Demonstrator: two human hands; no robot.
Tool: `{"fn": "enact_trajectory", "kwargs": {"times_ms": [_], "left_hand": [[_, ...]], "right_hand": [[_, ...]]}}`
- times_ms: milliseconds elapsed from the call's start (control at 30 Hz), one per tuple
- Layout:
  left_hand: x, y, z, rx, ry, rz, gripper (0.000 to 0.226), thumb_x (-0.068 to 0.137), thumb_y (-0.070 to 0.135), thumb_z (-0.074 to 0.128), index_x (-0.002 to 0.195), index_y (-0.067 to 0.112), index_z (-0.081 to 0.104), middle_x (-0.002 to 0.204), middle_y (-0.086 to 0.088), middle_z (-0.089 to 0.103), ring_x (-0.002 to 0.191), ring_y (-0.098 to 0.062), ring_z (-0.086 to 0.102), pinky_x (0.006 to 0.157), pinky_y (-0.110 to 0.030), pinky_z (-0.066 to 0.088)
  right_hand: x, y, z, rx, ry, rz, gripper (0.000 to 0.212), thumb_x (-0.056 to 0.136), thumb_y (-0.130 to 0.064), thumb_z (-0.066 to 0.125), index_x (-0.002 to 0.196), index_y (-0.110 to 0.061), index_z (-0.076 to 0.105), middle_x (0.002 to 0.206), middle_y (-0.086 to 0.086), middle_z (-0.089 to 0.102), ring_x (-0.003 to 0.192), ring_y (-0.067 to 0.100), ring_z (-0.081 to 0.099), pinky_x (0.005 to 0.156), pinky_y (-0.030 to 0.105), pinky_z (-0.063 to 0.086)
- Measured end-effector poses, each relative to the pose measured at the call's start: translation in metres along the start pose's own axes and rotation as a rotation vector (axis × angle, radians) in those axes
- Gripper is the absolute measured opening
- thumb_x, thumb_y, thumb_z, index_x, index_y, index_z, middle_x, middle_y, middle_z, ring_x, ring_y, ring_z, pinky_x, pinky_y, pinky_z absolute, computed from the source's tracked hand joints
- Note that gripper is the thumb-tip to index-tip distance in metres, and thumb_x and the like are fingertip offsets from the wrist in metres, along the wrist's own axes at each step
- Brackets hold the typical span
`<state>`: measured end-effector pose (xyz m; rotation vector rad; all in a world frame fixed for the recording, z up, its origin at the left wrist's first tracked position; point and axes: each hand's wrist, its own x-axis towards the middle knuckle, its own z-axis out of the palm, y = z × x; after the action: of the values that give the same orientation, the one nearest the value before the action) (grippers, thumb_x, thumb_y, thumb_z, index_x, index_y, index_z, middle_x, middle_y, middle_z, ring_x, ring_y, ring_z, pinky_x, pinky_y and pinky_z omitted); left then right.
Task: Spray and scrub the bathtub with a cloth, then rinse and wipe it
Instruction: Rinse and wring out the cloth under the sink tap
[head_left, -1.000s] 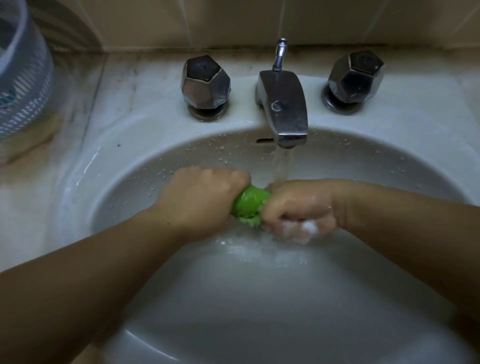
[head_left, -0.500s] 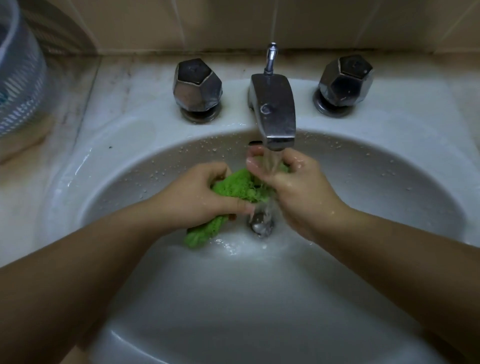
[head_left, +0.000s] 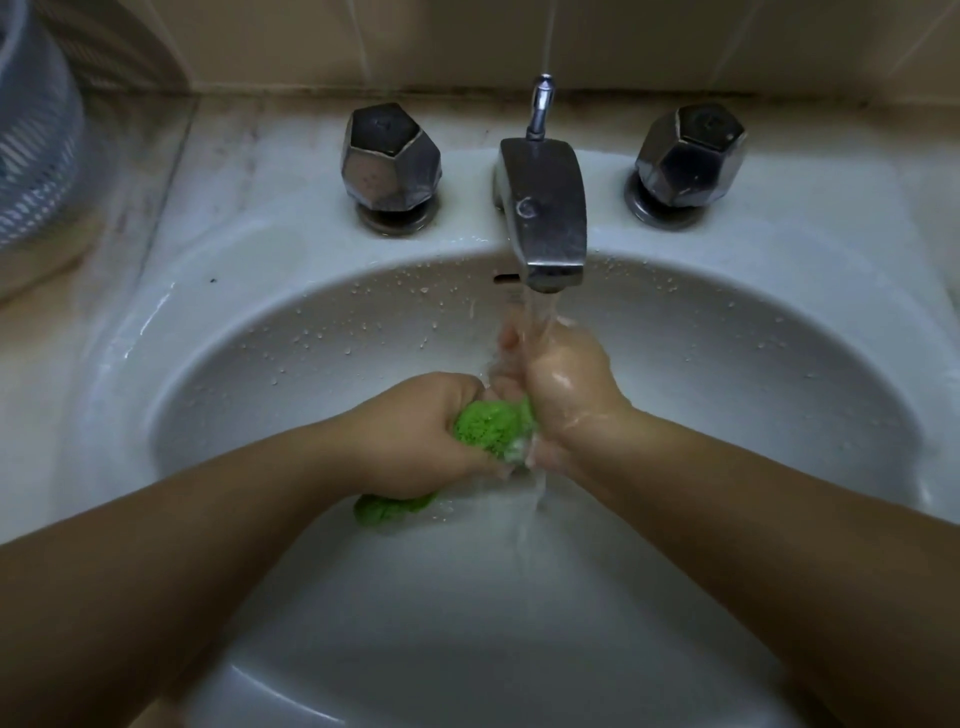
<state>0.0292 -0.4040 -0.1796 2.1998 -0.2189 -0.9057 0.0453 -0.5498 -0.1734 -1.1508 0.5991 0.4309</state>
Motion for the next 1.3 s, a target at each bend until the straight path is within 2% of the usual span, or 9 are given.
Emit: {"fn": "enact_trajectory", "kwargs": {"times_ms": [167, 333, 433, 533, 633, 800, 1000, 1133, 1300], "left_hand": [[-0.006, -0.002, -0.007, 0.061, 0.005, 0.006, 0.037, 0.082, 0.041, 0.08, 0.101, 0.033, 0.049, 0.092, 0.006, 0.065, 0.081, -0.008, 0.062, 0.065, -0.028, 0.049], [-0.007, -0.007, -0.02, 0.054, 0.075, 0.004, 0.029, 0.085, 0.031, 0.073, 0.101, 0.029, 0.048, 0.084, -0.001, 0.065, 0.068, -0.012, 0.062, 0.058, -0.03, 0.051], [-0.003, -0.008, -0.025, -0.031, 0.177, 0.054, 0.032, 0.079, 0.032, 0.086, 0.094, 0.027, 0.058, 0.08, 0.005, 0.069, 0.062, -0.002, 0.061, 0.056, -0.021, 0.048], [-0.002, -0.007, -0.028, -0.178, 0.143, 0.072, 0.029, 0.078, 0.032, 0.089, 0.093, 0.021, 0.066, 0.082, 0.002, 0.076, 0.067, -0.006, 0.068, 0.061, -0.023, 0.052], [-0.006, -0.003, -0.032, -0.204, 0.11, 0.119, 0.024, 0.085, 0.044, 0.075, 0.093, 0.023, 0.065, 0.078, 0.002, 0.076, 0.066, -0.009, 0.069, 0.06, -0.026, 0.054], [-0.012, 0.012, -0.016, -0.365, 0.28, 0.114, 0.047, 0.092, 0.063, 0.043, 0.1, 0.019, 0.059, 0.072, -0.008, 0.071, 0.062, -0.022, 0.071, 0.055, -0.036, 0.055], [0.005, 0.015, -0.003, -0.615, 0.207, -0.029, 0.037, 0.08, 0.031, 0.076, 0.108, 0.023, 0.054, 0.093, -0.006, 0.069, 0.078, -0.027, 0.071, 0.073, -0.049, 0.059], [-0.001, 0.009, -0.01, -0.557, 0.202, 0.019, 0.036, 0.087, 0.013, 0.081, 0.117, 0.023, 0.065, 0.099, -0.001, 0.077, 0.081, -0.026, 0.077, 0.071, -0.039, 0.062], [0.001, 0.009, -0.006, -0.466, 0.222, 0.004, 0.026, 0.092, 0.048, 0.071, 0.115, 0.036, 0.07, 0.09, 0.002, 0.078, 0.075, -0.016, 0.072, 0.07, -0.035, 0.054]], "right_hand": [[0.004, -0.005, -0.007, 0.167, -0.112, 0.135, 0.031, 0.099, -0.021, 0.048, 0.069, -0.015, 0.047, 0.053, 0.009, 0.039, 0.05, 0.023, 0.04, 0.054, 0.031, 0.04], [0.006, -0.02, -0.036, -0.835, -0.243, -0.226, 0.008, 0.09, -0.025, 0.063, 0.095, -0.024, 0.07, 0.095, 0.004, 0.074, 0.093, 0.026, 0.07, 0.091, 0.047, 0.057], [-0.001, -0.026, -0.042, -1.31, -0.515, -0.394, 0.043, 0.069, -0.056, 0.066, 0.105, -0.032, 0.066, 0.092, -0.006, 0.069, 0.084, 0.009, 0.067, 0.077, 0.033, 0.057], [0.004, -0.012, -0.039, -1.565, -0.481, -0.645, 0.056, 0.078, -0.058, 0.07, 0.127, -0.036, 0.055, 0.102, -0.006, 0.066, 0.091, 0.015, 0.063, 0.076, 0.038, 0.055], [0.004, -0.015, -0.038, -1.447, -0.47, -0.651, 0.065, 0.082, -0.073, 0.061, 0.135, -0.035, 0.055, 0.103, -0.008, 0.07, 0.09, 0.012, 0.066, 0.076, 0.036, 0.057], [-0.006, -0.013, -0.029, -0.973, -0.154, -0.511, 0.044, 0.087, -0.073, 0.058, 0.071, -0.032, 0.065, 0.061, -0.013, 0.065, 0.055, 0.003, 0.061, 0.05, 0.018, 0.046], [0.012, -0.014, -0.025, -0.785, 0.196, -0.372, 0.05, 0.106, -0.031, 0.05, 0.061, -0.01, 0.051, 0.052, -0.007, 0.048, 0.06, 0.015, 0.045, 0.058, 0.034, 0.036], [0.007, -0.013, -0.031, -0.675, -0.036, -0.269, 0.03, 0.104, -0.042, 0.053, 0.089, -0.021, 0.068, 0.081, -0.005, 0.074, 0.079, 0.013, 0.069, 0.078, 0.044, 0.059], [-0.007, -0.011, -0.044, -0.79, -0.195, -0.518, 0.031, 0.089, -0.046, 0.077, 0.113, -0.037, 0.061, 0.097, -0.012, 0.074, 0.085, 0.004, 0.072, 0.072, 0.026, 0.059]]}}
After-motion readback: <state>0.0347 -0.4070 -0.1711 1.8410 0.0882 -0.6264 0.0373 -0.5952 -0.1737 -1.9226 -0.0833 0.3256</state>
